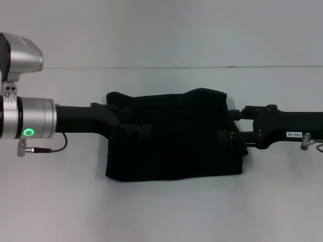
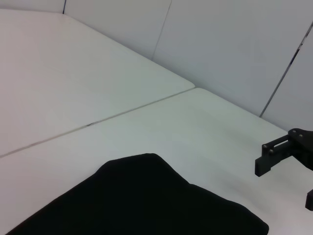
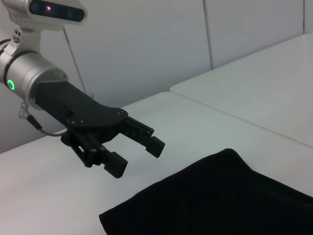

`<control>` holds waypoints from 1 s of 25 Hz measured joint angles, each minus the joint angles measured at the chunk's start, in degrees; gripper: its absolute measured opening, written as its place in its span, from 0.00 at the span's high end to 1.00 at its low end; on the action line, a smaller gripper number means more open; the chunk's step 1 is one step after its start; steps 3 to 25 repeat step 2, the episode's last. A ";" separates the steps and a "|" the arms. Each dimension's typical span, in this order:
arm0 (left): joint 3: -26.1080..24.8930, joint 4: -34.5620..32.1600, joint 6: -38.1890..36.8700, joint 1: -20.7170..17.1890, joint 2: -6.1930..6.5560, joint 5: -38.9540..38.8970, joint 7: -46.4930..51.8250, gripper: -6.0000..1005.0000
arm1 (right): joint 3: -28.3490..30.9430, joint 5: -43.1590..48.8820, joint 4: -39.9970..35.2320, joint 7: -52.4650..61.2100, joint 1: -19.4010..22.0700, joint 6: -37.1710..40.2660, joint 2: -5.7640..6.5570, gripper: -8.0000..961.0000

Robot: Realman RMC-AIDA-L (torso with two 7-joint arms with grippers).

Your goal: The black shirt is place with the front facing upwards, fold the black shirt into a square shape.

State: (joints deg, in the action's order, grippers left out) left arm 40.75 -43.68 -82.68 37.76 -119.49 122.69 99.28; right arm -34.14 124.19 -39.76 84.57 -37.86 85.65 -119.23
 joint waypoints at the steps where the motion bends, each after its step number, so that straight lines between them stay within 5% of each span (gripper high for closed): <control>1: -0.01 -0.03 -0.08 -0.05 0.00 0.00 0.00 0.07 | 0.02 0.00 0.02 0.04 0.02 -0.07 0.02 0.18; 25: -0.04 -0.05 -0.17 -0.09 0.00 0.00 -0.01 0.07 | 0.03 0.00 0.02 0.05 0.03 -0.11 0.02 0.18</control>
